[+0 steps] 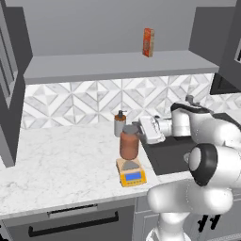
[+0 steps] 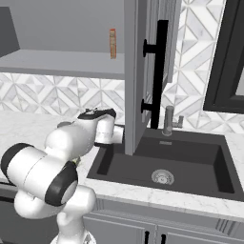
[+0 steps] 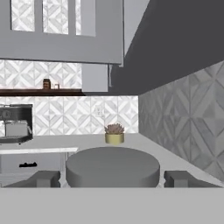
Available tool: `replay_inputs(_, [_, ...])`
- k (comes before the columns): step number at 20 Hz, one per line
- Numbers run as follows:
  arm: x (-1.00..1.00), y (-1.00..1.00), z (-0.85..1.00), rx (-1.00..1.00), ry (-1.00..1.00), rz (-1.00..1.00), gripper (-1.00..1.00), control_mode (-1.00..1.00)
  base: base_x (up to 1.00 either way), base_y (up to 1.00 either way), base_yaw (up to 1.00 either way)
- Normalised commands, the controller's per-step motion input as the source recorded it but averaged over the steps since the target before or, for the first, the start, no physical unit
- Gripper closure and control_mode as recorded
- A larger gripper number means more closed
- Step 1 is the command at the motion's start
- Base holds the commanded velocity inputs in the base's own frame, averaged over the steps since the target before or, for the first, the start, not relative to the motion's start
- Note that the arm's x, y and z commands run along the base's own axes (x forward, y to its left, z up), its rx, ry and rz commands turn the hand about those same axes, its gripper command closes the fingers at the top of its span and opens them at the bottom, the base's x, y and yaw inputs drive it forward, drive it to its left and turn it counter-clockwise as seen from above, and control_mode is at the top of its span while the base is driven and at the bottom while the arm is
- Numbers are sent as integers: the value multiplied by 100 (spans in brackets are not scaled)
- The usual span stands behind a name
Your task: Pick the honey bottle and place it on the digital scale for weighing, and close the cabinet.
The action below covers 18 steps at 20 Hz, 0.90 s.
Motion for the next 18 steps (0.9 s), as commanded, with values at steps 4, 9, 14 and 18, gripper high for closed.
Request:
replay_inputs(4, [-16, -8, 29, 0, 0, 0, 100, -100, 0, 0, 0])
replay_inputs(9, [-12, -6, -2, 0, 13, 0, 100, -100, 0, 0, 0])
replay_inputs(14, [-21, -2, -1, 0, 25, 0, 100, -100, 0, 0, 0])
replay_inputs(18, [-13, -7, -1, 0, 12, 0, 100, -100, 0, 0, 0])
